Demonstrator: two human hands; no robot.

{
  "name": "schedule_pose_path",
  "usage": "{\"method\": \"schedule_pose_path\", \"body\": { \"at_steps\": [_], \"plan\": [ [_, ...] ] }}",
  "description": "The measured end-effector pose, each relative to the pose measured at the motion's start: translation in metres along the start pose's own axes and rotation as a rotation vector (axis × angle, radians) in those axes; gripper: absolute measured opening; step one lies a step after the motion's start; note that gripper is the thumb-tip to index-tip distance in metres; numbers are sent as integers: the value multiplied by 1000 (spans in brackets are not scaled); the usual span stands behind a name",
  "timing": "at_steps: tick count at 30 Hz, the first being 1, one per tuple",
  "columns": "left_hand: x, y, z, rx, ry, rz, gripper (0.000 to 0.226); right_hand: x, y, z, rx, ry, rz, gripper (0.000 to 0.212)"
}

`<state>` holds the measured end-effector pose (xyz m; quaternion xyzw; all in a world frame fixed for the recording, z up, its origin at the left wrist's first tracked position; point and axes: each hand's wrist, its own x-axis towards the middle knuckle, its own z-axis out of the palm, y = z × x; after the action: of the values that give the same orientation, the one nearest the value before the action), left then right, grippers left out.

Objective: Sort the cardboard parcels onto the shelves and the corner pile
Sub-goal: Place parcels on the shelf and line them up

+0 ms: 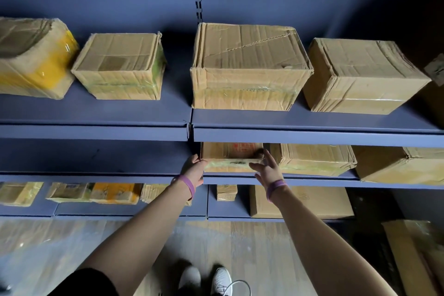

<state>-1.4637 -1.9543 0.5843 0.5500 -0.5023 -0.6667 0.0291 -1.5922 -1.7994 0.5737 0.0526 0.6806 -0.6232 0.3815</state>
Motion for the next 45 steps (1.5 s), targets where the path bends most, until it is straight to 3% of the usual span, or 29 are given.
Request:
{"method": "schedule_pose_path", "body": {
  "at_steps": [2,6,9,14,20,24,26,29,34,39,45],
  "plan": [
    [-2,-4,1,15,-9,-34,12,-3,4,-2,-15,11,0,71],
    [-12,-8,5,43,-109,-61,28,-20,8,-2,-29,39,-25,67],
    [-24,-10,13,61,-202,-70,27,-37,8,-7,-23,75,-38,62],
    [-40,-8,41,128,-332,-22,22,-54,4,-31,-7,146,-20,62],
    [-50,-8,87,141,-372,47,16,-48,0,-82,-7,190,-34,63],
    [-57,-4,123,118,-380,125,33,-36,-9,-123,-20,189,-42,65],
    [-60,2,143,105,-364,144,41,-24,-13,-147,-30,189,-35,67],
    [-59,7,174,93,-300,161,34,-3,-20,-183,-71,204,-16,72],
    [-50,1,219,85,-164,178,68,29,-24,-231,-130,256,-41,77],
    [-36,-10,244,63,-43,121,71,58,-21,-256,-164,192,-20,83],
    [-28,-23,251,66,29,116,64,79,-15,-263,-255,95,-40,70]
  ]
}}
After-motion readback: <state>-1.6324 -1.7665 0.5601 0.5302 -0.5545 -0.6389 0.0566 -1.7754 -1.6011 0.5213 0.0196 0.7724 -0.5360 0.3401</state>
